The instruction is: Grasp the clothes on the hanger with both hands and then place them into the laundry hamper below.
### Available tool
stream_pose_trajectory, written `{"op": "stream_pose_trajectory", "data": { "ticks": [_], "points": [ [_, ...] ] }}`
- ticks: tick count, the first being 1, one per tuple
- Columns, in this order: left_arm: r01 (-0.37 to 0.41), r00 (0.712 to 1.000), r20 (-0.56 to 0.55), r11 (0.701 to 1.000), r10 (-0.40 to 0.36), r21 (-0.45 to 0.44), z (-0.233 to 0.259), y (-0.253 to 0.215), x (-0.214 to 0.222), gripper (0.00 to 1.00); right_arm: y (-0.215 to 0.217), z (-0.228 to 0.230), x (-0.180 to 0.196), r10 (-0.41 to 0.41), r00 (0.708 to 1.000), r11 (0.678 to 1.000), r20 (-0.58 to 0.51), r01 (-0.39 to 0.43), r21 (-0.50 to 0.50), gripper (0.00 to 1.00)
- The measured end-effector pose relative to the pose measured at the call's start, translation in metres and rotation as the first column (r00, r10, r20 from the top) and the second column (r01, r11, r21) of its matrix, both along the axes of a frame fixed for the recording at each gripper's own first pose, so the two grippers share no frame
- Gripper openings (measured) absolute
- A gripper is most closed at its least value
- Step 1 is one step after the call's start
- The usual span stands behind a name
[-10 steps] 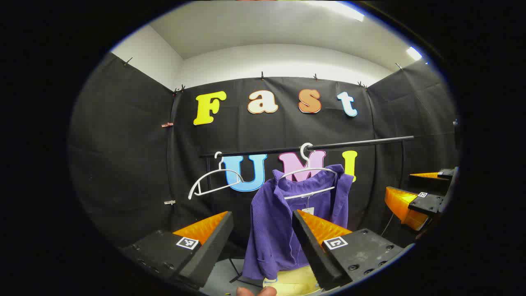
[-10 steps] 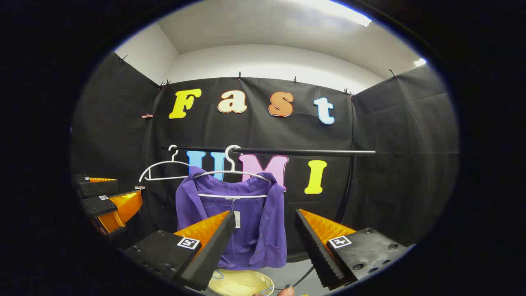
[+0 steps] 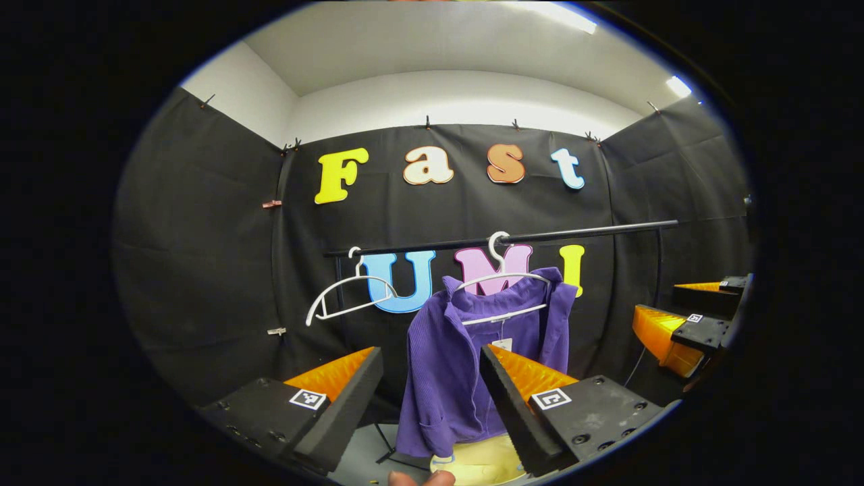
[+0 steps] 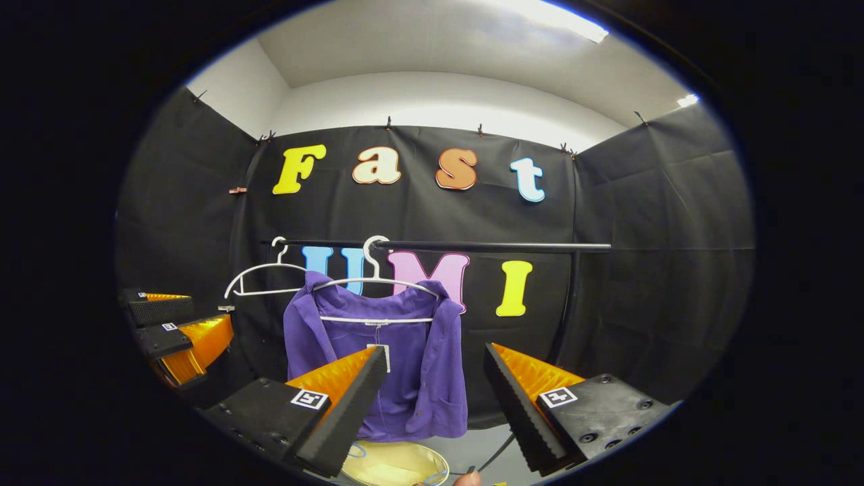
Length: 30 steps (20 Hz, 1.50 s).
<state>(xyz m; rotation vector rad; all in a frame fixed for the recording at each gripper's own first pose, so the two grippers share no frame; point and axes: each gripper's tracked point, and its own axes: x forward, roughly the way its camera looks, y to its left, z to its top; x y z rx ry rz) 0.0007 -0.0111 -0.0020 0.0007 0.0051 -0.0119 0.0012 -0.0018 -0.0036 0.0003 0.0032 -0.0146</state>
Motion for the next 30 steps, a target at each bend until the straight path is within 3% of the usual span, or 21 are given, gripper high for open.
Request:
{"op": "stream_pose_trajectory", "data": {
  "ticks": [6,10,18,26,29,30],
  "points": [
    [-0.018,1.0,0.003,1.0,0.018,-0.007,0.001,0.004,0.004,0.91,0.0,-0.001,0.0,-0.009,1.0,1.0,0.005,0.009,0.001,0.98],
    [-0.024,1.0,0.006,1.0,0.024,-0.015,0.001,0.004,0.011,0.94,0.0,-0.002,0.0,-0.004,1.0,1.0,0.015,0.004,0.002,0.97],
    [0.032,0.999,-0.003,0.998,-0.032,-0.062,-0.006,-0.027,0.052,0.92,-0.003,-0.006,0.01,0.035,0.999,0.999,0.041,-0.036,0.016,0.97],
    [0.005,0.999,-0.035,0.996,-0.008,-0.093,-0.022,-0.04,0.142,0.92,-0.018,-0.035,0.091,0.077,0.996,0.997,0.039,-0.078,0.024,0.99],
    [-0.017,0.998,-0.06,0.993,0.01,-0.115,-0.033,-0.041,0.174,0.95,-0.023,-0.053,0.119,0.088,0.996,0.993,0.022,-0.09,0.071,0.97],
    [-0.026,0.998,-0.065,0.993,0.019,-0.117,-0.036,-0.041,0.183,0.92,-0.024,-0.059,0.131,0.095,0.995,0.991,0.017,-0.097,0.097,0.97]
  ]
}}
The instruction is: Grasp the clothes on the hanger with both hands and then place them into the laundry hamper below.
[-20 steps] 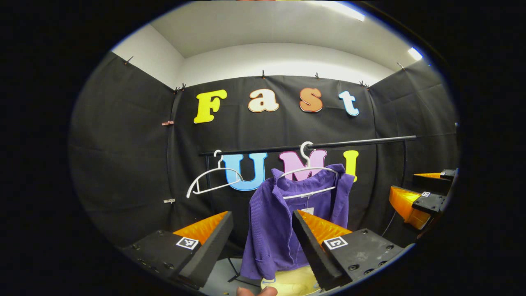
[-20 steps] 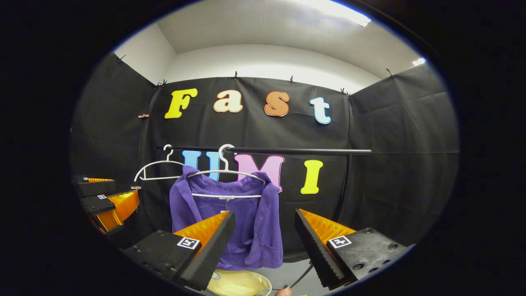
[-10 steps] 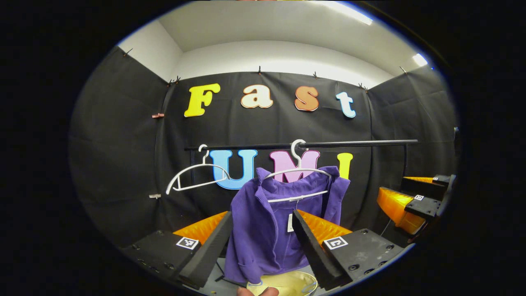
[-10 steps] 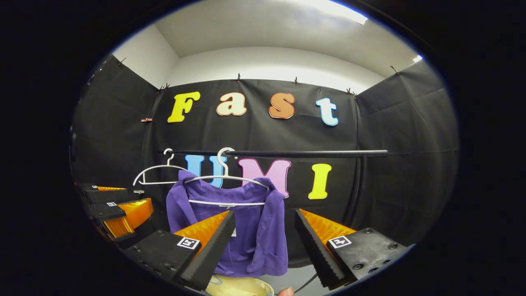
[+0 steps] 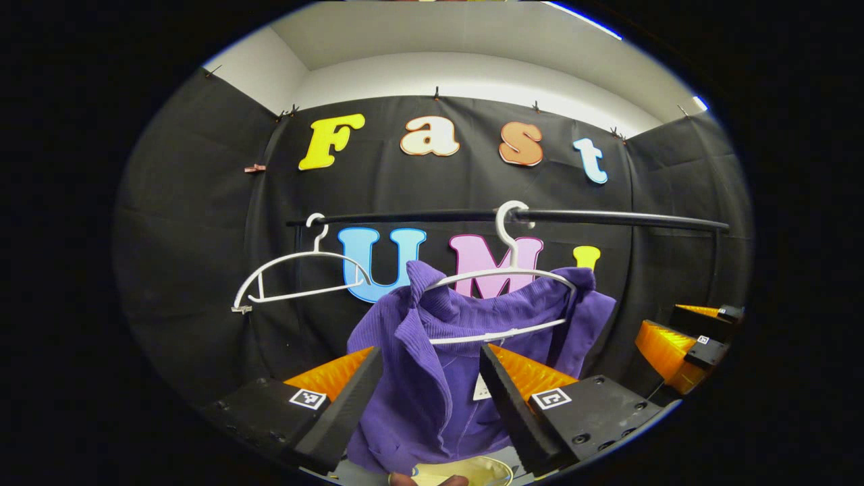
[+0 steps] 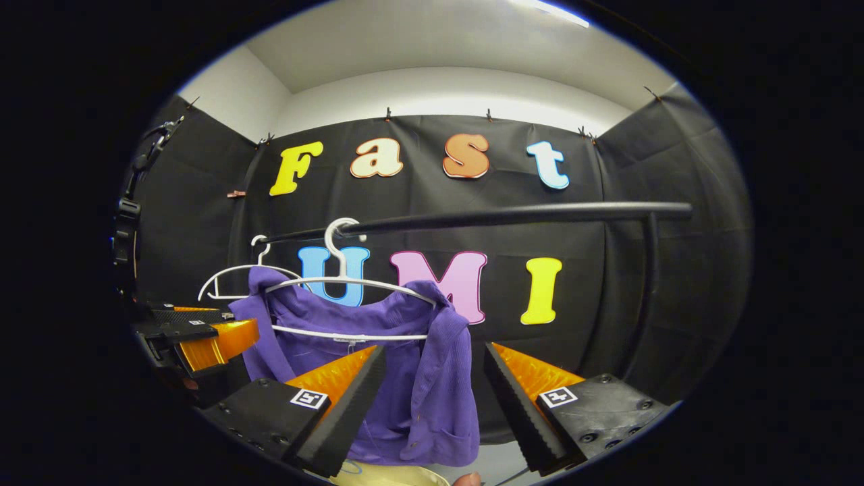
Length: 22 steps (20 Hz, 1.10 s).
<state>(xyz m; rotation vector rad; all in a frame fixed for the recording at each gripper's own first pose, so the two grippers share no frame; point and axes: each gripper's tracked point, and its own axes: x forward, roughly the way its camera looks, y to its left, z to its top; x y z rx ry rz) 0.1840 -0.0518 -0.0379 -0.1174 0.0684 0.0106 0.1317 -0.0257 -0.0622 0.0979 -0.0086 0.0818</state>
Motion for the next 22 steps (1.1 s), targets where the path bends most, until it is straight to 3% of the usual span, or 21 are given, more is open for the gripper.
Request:
{"op": "stream_pose_trajectory", "data": {
  "ticks": [2,5,14,17,18,20,22],
  "points": [
    [-0.017,1.0,0.005,1.0,0.017,-0.004,-0.003,0.002,0.017,0.93,0.0,-0.012,0.022,0.009,1.0,0.999,-0.009,-0.009,0.035,0.97],
    [-0.049,0.999,0.011,0.999,0.049,-0.013,-0.008,0.006,0.036,0.8,0.002,-0.028,0.055,0.013,1.0,0.998,-0.018,-0.012,0.065,0.98],
    [-0.106,0.994,-0.004,0.994,0.106,-0.001,-0.032,0.011,0.063,0.55,0.014,-0.055,0.131,0.006,1.0,1.0,0.023,-0.006,0.002,0.95],
    [-0.125,0.992,-0.02,0.992,0.125,-0.012,-0.037,0.015,0.068,0.32,0.018,-0.058,0.142,0.007,0.999,1.0,0.047,-0.006,-0.002,0.4],
    [-0.106,0.994,-0.039,0.994,0.106,-0.017,-0.041,0.014,0.069,0.31,0.011,-0.062,0.155,-0.043,0.998,0.999,0.034,0.044,-0.021,0.37],
    [-0.098,0.994,-0.047,0.995,0.097,-0.015,-0.044,0.02,0.068,0.14,0.001,-0.058,0.146,-0.049,0.998,0.999,0.044,0.049,-0.001,0.08],
    [-0.095,0.995,-0.029,0.995,0.095,0.002,-0.038,0.027,0.066,0.07,-0.006,-0.057,0.144,-0.061,0.996,0.997,0.066,0.064,-0.042,0.07]
  ]
}}
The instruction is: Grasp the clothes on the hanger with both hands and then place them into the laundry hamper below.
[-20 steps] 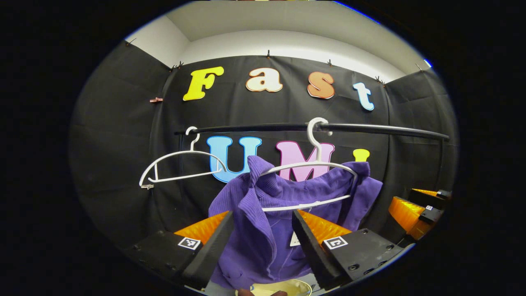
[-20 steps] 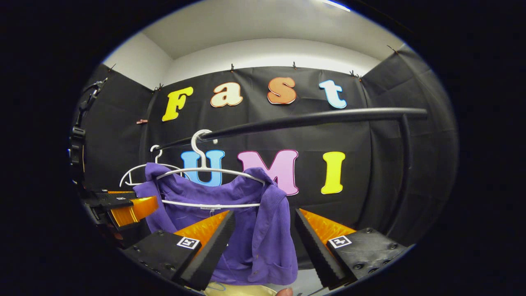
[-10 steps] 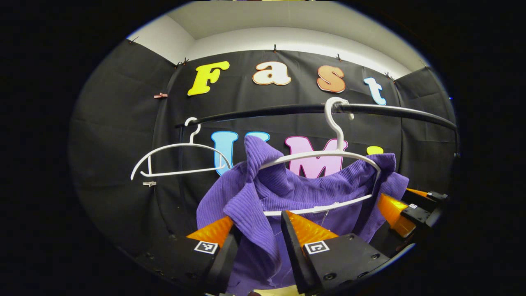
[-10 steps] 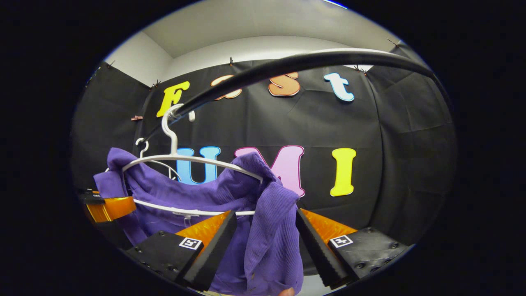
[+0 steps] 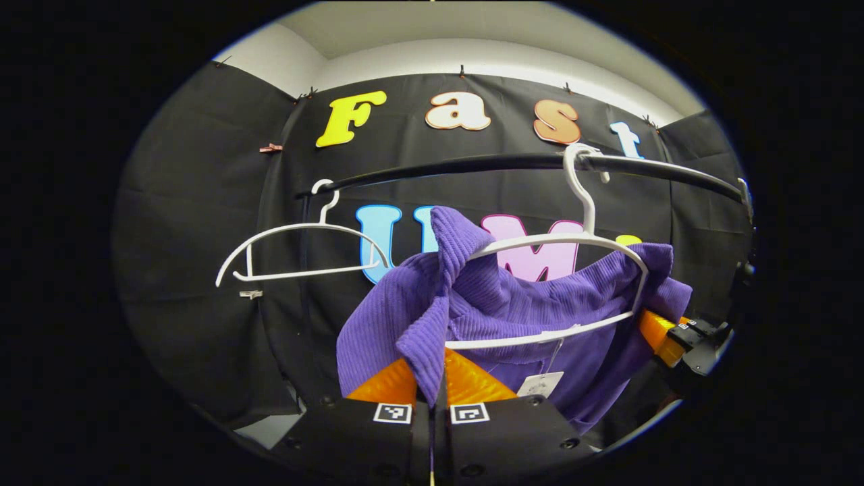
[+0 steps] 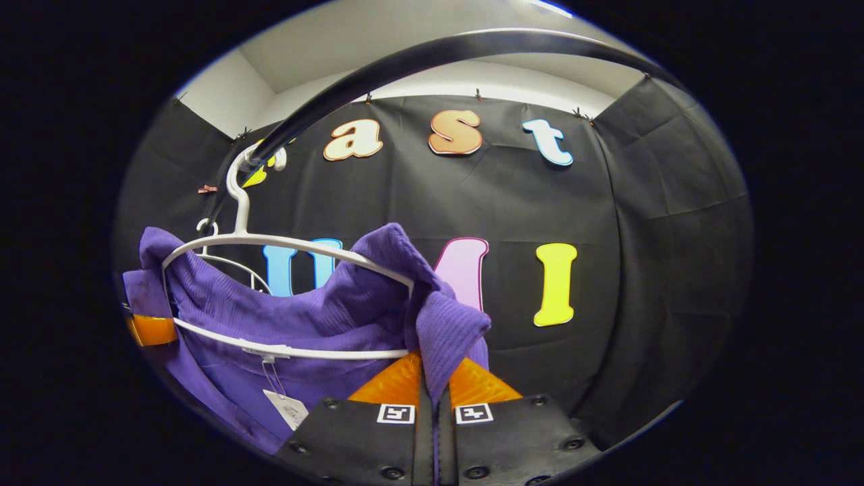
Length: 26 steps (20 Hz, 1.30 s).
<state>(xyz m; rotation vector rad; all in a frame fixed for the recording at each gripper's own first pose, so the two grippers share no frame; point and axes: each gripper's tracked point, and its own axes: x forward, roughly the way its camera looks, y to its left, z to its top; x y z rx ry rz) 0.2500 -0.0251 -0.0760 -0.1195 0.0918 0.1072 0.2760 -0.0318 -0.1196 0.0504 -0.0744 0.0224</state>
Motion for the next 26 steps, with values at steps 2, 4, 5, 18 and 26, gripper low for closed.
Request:
{"op": "stream_pose_trajectory", "data": {
  "ticks": [2,4,5,18,26],
  "points": [
    [-0.016,1.0,0.009,0.999,0.016,0.03,0.004,0.009,-0.004,0.05,-0.008,0.013,-0.005,-0.02,0.998,0.996,0.053,0.024,-0.084,0.07],
    [-0.037,0.999,0.027,0.998,0.036,0.05,0.015,0.02,-0.011,0.05,-0.02,0.035,-0.009,-0.052,0.992,0.985,0.116,0.07,-0.155,0.07],
    [-0.048,0.998,0.04,0.997,0.045,0.055,0.023,0.026,-0.012,0.05,-0.025,0.046,-0.01,-0.067,0.988,0.981,0.142,0.092,-0.171,0.07],
    [-0.075,0.996,0.045,0.995,0.072,0.061,0.044,0.09,0.01,0.05,-0.065,0.066,0.022,-0.172,0.966,0.94,0.192,0.219,-0.263,0.07],
    [-0.072,0.991,-0.109,0.997,0.076,0.04,-0.052,0.099,0.011,0.05,-0.058,-0.048,0.02,-0.15,0.987,0.967,-0.051,0.136,-0.214,0.07]
  ]
}}
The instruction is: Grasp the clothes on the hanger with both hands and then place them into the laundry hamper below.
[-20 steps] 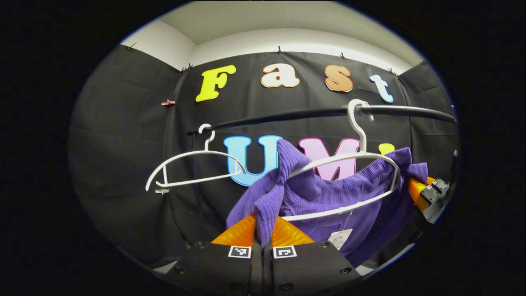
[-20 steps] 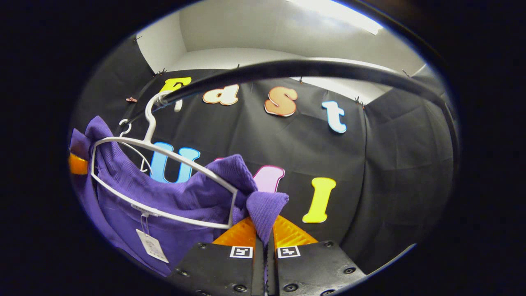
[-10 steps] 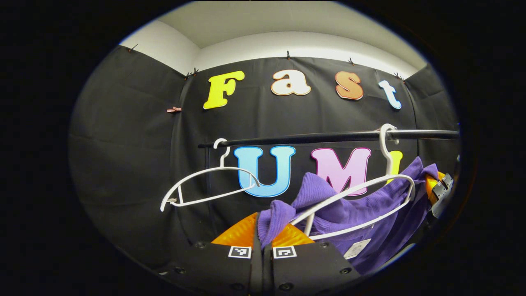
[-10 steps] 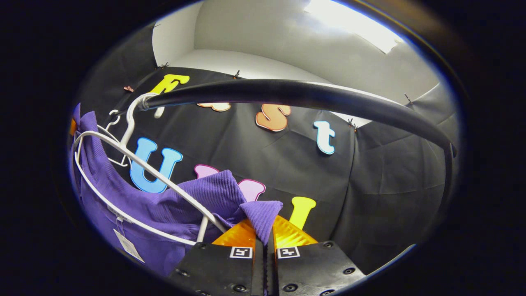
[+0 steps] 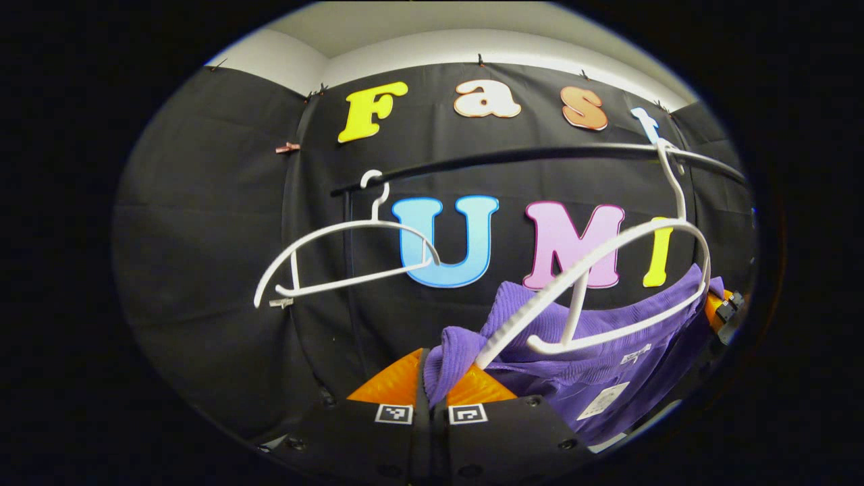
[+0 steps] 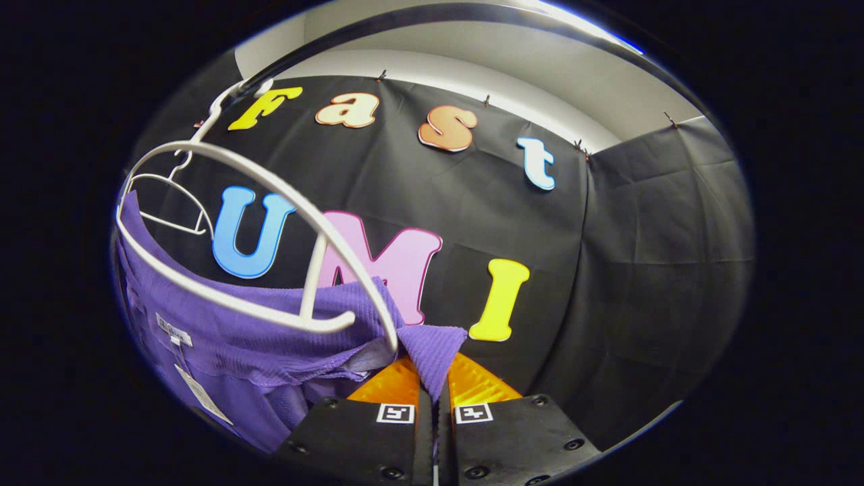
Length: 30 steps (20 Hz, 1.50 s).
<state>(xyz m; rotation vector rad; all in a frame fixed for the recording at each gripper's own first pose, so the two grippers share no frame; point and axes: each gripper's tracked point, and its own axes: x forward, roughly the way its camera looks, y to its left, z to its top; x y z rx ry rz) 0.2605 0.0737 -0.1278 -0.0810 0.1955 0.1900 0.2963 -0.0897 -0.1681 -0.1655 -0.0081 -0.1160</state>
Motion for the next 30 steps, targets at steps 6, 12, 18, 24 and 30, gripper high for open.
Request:
{"op": "stream_pose_trajectory", "data": {
  "ticks": [6,12,18,24,30],
  "points": [
    [0.018,0.997,-0.07,1.0,-0.018,-0.009,-0.044,-0.017,-0.024,0.05,0.044,-0.033,-0.043,0.087,0.995,0.995,-0.042,-0.085,0.045,0.07],
    [0.156,0.982,-0.102,0.987,-0.16,-0.042,-0.061,-0.073,-0.04,0.05,0.11,-0.031,-0.089,0.24,0.969,0.966,-0.066,-0.231,0.112,0.07],
    [0.289,0.955,-0.037,0.951,-0.295,-0.105,-0.027,-0.128,-0.059,0.05,0.147,0.006,-0.123,0.338,0.941,0.931,-0.03,-0.33,0.157,0.07],
    [0.368,0.918,-0.099,0.917,-0.385,-0.153,-0.072,-0.153,-0.073,0.05,0.163,-0.048,-0.145,0.414,0.897,0.903,-0.152,-0.384,0.192,0.07],
    [0.378,0.859,-0.292,0.906,-0.42,-0.191,-0.18,-0.168,-0.087,0.05,0.165,-0.171,-0.161,0.428,0.814,0.902,-0.393,-0.356,0.245,0.07]
  ]
}}
